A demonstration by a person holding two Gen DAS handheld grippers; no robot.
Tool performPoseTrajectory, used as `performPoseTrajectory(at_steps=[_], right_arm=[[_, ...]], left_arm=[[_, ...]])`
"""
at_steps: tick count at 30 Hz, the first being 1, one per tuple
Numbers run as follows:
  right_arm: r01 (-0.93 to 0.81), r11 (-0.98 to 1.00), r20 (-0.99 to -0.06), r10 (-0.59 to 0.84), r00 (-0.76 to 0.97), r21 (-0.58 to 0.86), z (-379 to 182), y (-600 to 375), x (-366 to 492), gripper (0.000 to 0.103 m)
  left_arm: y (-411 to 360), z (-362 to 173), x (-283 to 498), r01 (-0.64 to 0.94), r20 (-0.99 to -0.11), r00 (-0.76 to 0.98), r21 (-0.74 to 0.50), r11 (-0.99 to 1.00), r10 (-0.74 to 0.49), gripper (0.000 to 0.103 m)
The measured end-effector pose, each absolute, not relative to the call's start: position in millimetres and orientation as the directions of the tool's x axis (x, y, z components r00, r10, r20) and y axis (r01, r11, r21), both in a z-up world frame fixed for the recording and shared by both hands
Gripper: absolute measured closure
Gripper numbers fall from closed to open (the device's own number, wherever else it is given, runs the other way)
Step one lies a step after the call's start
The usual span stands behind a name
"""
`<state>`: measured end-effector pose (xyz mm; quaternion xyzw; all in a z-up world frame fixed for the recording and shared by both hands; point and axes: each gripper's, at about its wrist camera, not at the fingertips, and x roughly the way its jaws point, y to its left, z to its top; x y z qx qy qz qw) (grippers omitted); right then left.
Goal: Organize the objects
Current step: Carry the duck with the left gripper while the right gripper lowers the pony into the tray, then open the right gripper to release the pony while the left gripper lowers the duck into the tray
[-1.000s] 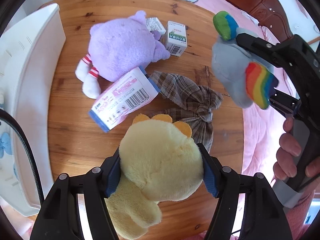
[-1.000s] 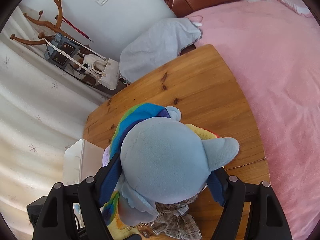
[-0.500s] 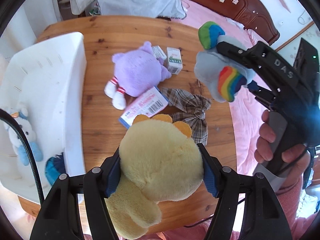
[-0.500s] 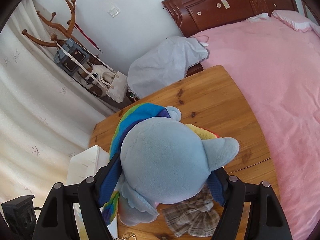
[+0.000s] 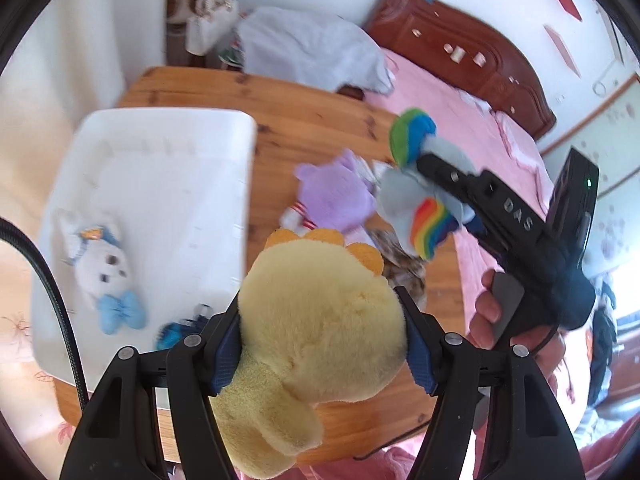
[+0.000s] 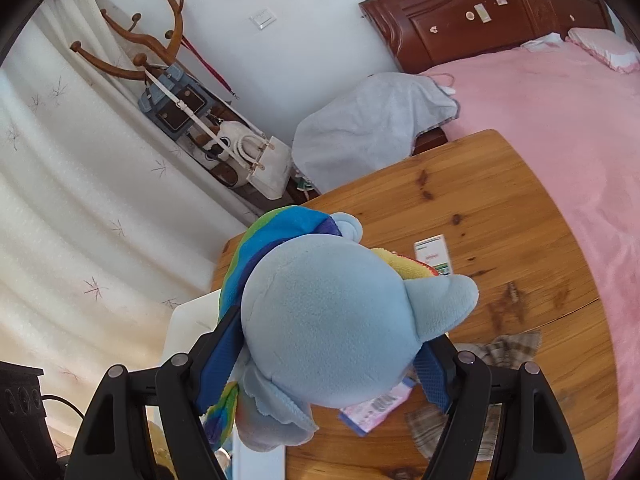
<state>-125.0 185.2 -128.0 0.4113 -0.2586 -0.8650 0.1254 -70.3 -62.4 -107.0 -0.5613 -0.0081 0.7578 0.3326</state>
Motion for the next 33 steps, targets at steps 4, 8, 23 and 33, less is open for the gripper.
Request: performPoseTrajectory(at_steps=[4, 8, 23, 33], right_arm=[[0.029, -0.831, -0.638, -0.449, -0.626, 0.556, -125.2, 164.1, -126.5, 0.025], [0.057, -0.842, -0.637, -0.447, -0.628, 0.536, -122.4, 141.5, -125.9, 0.025], [0.173, -0.854, -0.591, -0.472, -0.655, 0.49, -120.3, 62.6, -118.9, 0.023], [0.105, -0.917, -0.617, -0.34, -0.709, 0.384, -128.5, 48.6, -121.1, 0.021]], left_arm=[[-82.8, -106.3, -82.4, -0.474, -0.847, -0.187, -0.366, -0.801, 0.497, 0.032], [-101.6, -110.2, -93.5, -0.457, -0.856, -0.208, -0.343, -0.821, 0.473, 0.032], [-152.3, -129.0, -127.1, -0.446, -0.882, -0.2, -0.305, -0.842, 0.426, 0.032], [-165.0, -145.4, -139.1, -0.476, -0.905, -0.165, -0.276, -0.835, 0.393, 0.032]])
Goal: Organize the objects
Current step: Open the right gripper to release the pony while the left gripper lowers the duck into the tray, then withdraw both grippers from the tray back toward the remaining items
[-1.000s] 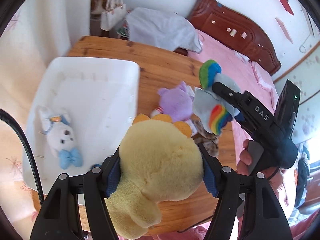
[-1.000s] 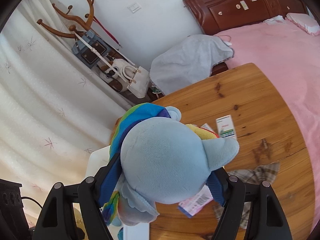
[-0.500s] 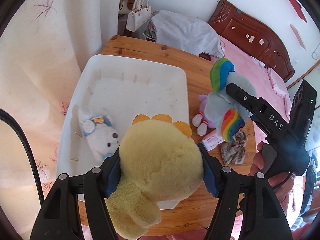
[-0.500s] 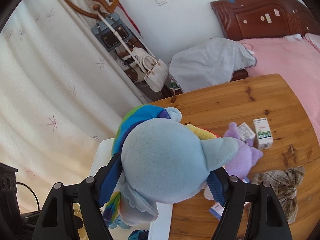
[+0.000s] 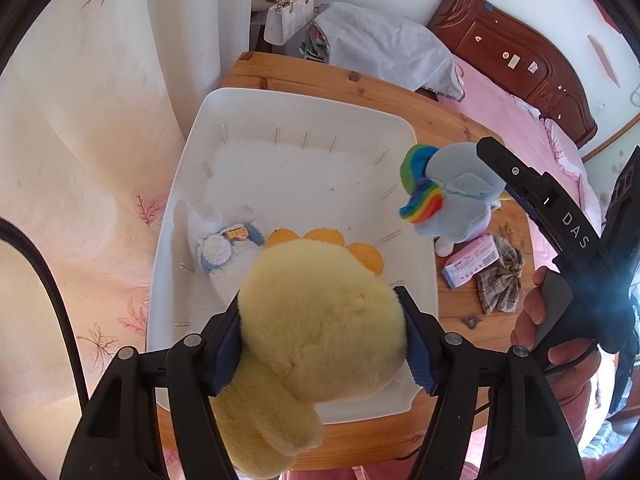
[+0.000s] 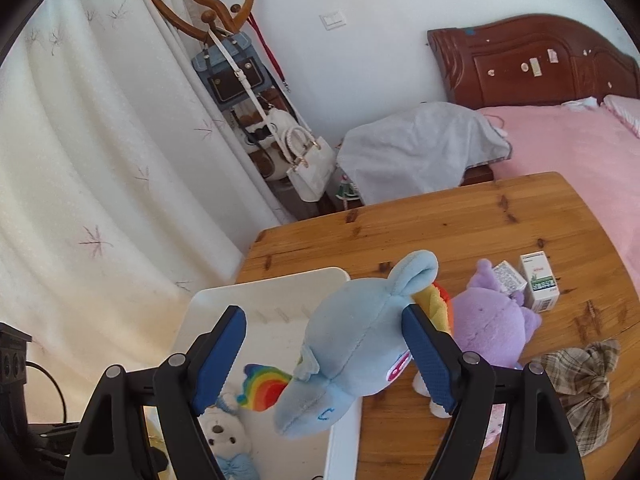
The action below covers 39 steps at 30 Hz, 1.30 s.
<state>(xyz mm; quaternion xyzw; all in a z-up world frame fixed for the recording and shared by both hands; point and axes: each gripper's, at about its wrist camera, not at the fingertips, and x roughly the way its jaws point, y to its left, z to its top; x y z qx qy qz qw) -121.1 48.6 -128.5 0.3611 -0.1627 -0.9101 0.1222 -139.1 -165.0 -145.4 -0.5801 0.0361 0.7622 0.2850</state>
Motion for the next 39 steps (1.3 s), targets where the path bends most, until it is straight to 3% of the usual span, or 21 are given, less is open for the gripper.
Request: performPoseTrajectory(at_steps=[14, 24, 39], right_arm=[[0.265, -0.917, -0.558, -0.393, -0.731, 0.3, -114.6, 9.8, -103.1, 0.021], [0.358, -0.86, -0.632, -0.51, -0.583, 0.364, -128.1, -27.9, -103.6, 0.021], [0.401, -0.837, -0.625, -0.545, -0.559, 0.372, -128.2, -34.7, -95.0, 0.022]], left_arm=[[-177.9, -161.6, -148.2, -0.472, -0.924, -0.123, -0.265, -0.841, 0.361, 0.031], [-190.3, -161.4, -150.2, -0.459, -0.927, -0.127, -0.261, -0.849, 0.353, 0.031], [-212.6, -157.7, -154.8, -0.4, -0.918, -0.211, -0.233, -0.887, 0.336, 0.031]])
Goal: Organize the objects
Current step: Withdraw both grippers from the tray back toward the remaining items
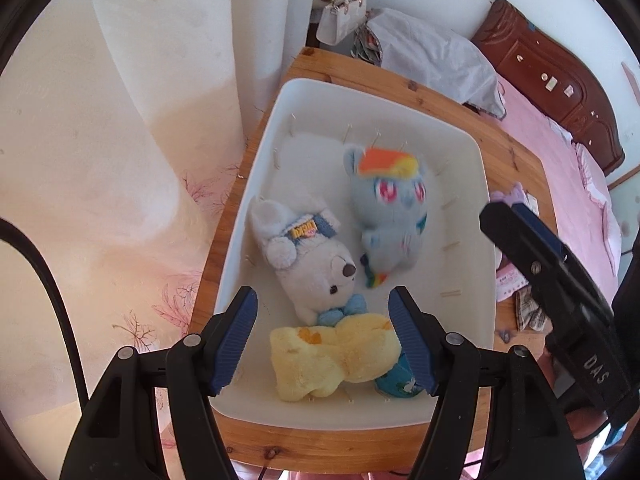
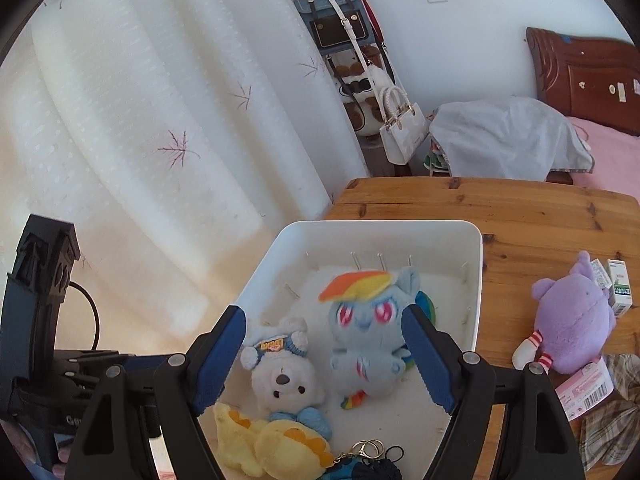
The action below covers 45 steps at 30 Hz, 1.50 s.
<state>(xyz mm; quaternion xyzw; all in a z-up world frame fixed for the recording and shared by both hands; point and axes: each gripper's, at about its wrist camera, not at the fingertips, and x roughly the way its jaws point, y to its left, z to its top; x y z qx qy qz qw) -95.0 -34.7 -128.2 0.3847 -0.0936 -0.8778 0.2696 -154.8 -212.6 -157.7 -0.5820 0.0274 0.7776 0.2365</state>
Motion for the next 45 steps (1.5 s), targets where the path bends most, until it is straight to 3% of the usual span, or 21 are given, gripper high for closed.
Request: performPoseTrajectory(at_steps=[28, 45], right_arm=[[0.361, -0.871, -0.456, -0.484, -0.747, 0.332, -101.8, 72.4, -69.4, 0.02], [0.305, -0.943, -0.463, -0.331, -0.822, 0.133, -112.8, 157.0, -63.8, 0.019]], left_arm=[[-128.3, -125.1, -133.0, -0.498, -0.881, -0.323, -0.151, -0.854, 0.344, 0.032], [-42.4, -103.9, -97.0, -0.552, -0.868, -0.299, -0.181, -0.814, 0.396, 0.031]])
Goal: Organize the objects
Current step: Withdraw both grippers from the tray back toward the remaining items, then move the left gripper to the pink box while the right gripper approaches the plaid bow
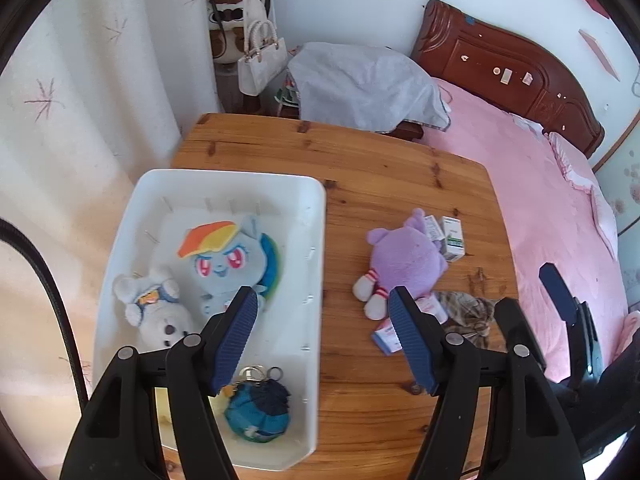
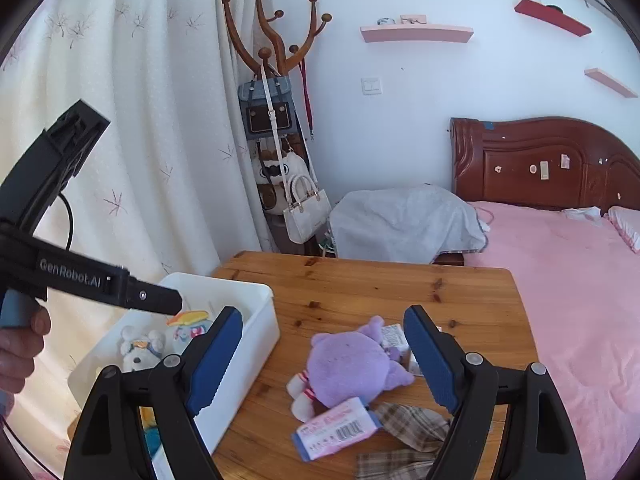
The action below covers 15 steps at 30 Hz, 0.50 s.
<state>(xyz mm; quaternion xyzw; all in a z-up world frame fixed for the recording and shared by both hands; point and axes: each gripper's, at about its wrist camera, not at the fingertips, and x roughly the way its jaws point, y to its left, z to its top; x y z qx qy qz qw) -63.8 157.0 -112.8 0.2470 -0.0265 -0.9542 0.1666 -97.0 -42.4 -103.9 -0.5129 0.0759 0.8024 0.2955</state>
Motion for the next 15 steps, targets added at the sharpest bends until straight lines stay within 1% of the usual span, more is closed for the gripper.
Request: performPoseTrajectory(at_steps=[3, 4, 15], right_arm=[[0.305, -0.944, -0.476, -0.327, -0.816, 0.127, -119.9, 168.4, -64.1, 0.019], [0.304, -0.944, -0.48, -0.326, -0.815, 0.124, -122.3, 172.0, -63.7, 0.019], [0.305, -0.946, -0.572, -0.312, -0.758, 0.112, -157.8, 204.7, -62.5, 0.019]], left_arm=[[-26.1, -105.7, -91.0, -0.56, -0.872, -0.277, -0.194, -0.805, 0.403, 0.03], [-21.7, -106.5, -89.2, -0.659, -0.878, -0.224, -0.184, -0.73, 0.424, 0.029], [29.8, -132.4, -61.4, -0.689, -0.924, -0.145, -0.163, -0.706, 0.355, 0.026]])
